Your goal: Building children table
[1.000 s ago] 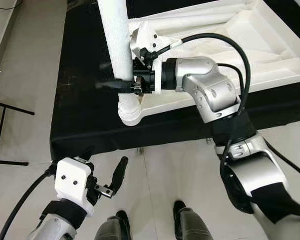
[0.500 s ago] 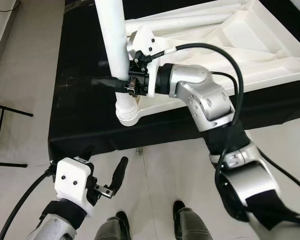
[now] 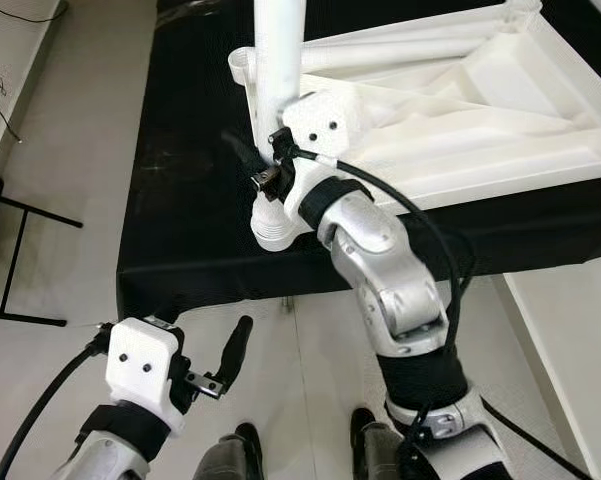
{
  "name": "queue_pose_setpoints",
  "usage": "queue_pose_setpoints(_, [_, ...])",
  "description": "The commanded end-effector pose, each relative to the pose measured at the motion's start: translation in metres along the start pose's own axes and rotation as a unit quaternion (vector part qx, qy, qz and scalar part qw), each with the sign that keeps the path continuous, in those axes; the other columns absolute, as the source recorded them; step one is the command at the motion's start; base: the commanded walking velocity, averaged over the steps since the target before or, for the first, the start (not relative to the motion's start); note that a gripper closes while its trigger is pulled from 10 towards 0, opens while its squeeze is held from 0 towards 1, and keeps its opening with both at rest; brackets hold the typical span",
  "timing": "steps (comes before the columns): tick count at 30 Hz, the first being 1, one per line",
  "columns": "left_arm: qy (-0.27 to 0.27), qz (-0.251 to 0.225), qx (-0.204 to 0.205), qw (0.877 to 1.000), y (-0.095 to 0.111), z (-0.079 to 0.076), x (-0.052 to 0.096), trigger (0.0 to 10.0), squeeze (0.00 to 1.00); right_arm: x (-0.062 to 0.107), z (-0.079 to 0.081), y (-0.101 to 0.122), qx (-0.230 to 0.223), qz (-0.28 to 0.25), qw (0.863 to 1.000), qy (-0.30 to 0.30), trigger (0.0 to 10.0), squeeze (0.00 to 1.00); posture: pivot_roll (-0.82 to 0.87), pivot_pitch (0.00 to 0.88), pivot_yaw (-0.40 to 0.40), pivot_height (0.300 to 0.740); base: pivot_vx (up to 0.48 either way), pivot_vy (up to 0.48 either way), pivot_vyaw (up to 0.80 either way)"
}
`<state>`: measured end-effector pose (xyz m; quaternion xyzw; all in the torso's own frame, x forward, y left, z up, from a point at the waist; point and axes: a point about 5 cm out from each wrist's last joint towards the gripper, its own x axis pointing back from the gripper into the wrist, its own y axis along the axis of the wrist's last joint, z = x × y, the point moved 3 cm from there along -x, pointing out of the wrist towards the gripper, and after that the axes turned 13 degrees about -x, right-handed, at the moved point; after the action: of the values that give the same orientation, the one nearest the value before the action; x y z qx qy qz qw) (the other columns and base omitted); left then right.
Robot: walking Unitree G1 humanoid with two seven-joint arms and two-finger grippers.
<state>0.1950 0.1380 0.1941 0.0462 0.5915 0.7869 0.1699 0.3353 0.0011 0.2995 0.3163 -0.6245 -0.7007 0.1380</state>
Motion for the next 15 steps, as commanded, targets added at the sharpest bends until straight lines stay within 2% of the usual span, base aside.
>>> queue_pose_setpoints(1, [-0.002, 0.012, 0.000, 1.000, -0.005, 0.000, 0.003, 10.0, 0.00, 0.010, -0.014, -0.065, -0.034, 0.128, 0.990, -0.045, 10.0, 0.00, 0.04, 0.400, 0.058, 0.740, 0.000, 0.000, 0.00])
queue_pose_setpoints(10, [0.001, 0.011, -0.002, 1.000, -0.006, 0.001, 0.001, 10.0, 0.00, 0.006, -0.002, -0.058, -0.023, 0.119, 0.993, -0.010, 10.0, 0.00, 0.03, 0.394, 0.054, 0.740, 0.000, 0.000, 0.00])
queue_pose_setpoints(13, [0.001, 0.010, -0.002, 1.000, -0.006, 0.001, 0.000, 10.0, 0.00, 0.001, 0.012, -0.047, -0.043, 0.090, 0.994, 0.049, 10.0, 0.00, 0.03, 0.391, 0.051, 0.740, 0.000, 0.000, 0.00])
queue_pose_setpoints(14, [0.001, 0.010, -0.002, 1.000, -0.006, 0.001, 0.000, 10.0, 0.00, 0.001, 0.012, -0.047, -0.043, 0.090, 0.994, 0.049, 10.0, 0.00, 0.03, 0.391, 0.051, 0.740, 0.000, 0.000, 0.00])
queue_pose_setpoints(15, [0.001, 0.009, -0.002, 1.000, -0.006, 0.002, -0.001, 10.0, 0.00, 0.000, 0.018, -0.042, -0.052, 0.082, 0.992, 0.078, 10.0, 0.00, 0.03, 0.389, 0.051, 0.740, 0.000, 0.000, 0.00])
